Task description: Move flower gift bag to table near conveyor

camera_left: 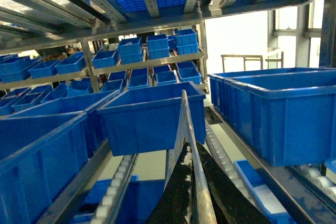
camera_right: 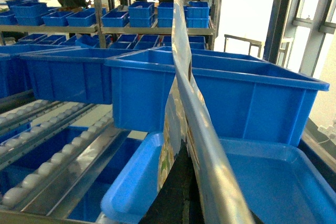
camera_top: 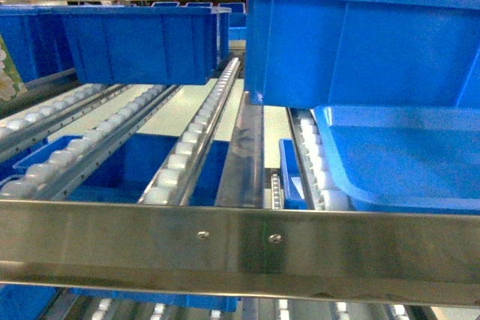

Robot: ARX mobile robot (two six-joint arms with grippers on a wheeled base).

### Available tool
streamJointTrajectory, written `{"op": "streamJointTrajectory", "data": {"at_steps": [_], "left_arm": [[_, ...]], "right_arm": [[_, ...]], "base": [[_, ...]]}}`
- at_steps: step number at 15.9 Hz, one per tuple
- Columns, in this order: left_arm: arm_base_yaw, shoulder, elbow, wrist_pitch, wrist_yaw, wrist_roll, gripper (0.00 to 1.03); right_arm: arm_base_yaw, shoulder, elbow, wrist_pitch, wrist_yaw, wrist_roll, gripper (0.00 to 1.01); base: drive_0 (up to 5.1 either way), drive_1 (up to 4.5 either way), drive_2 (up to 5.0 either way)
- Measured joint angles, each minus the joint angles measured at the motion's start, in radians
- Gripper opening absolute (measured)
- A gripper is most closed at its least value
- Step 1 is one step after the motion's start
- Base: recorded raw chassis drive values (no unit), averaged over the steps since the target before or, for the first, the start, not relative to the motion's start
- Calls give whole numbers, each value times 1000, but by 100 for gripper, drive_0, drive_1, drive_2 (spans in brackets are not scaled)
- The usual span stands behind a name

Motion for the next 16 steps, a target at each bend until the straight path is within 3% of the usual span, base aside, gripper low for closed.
{"op": "streamJointTrajectory", "data": {"at_steps": [16], "left_arm": [[-1,-1,0,0,0,0,2]], "right_arm": [[0,0,0,0,0,0,2]], "base": [[-468,87,381]]}}
